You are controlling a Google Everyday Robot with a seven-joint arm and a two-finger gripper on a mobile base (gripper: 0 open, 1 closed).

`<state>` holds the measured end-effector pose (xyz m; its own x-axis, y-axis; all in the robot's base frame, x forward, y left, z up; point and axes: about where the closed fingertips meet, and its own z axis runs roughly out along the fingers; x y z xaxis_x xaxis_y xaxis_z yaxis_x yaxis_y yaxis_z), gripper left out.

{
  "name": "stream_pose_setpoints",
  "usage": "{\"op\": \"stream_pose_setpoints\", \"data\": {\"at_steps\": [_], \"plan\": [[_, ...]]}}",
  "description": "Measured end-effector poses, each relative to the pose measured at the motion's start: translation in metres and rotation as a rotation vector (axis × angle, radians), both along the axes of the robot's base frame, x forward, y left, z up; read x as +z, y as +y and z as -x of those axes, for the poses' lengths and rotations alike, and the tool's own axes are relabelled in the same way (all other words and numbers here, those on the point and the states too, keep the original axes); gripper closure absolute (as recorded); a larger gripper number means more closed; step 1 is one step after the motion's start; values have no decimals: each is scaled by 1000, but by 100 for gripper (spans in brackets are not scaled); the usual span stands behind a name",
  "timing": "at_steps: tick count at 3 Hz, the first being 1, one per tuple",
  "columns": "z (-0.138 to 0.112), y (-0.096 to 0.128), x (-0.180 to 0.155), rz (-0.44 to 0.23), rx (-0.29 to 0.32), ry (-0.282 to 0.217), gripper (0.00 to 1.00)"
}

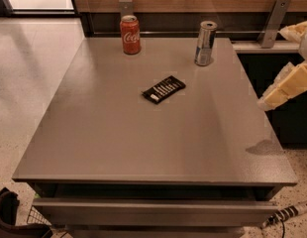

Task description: Pick redbull can

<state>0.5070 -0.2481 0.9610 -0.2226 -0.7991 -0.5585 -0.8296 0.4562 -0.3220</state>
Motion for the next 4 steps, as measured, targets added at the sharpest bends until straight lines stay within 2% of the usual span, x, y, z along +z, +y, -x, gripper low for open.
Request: {"op": "stream_pose_setpoints", "data": {"at_steps": [1,2,3,4], "plan": [[-37,-6,-5,-203,-19,-133,0],[-80,2,1,-465,-46,-339,0],[-101,6,10,-579,-76,-430,0],[-107,11,14,-610,-79,-455,0]]}}
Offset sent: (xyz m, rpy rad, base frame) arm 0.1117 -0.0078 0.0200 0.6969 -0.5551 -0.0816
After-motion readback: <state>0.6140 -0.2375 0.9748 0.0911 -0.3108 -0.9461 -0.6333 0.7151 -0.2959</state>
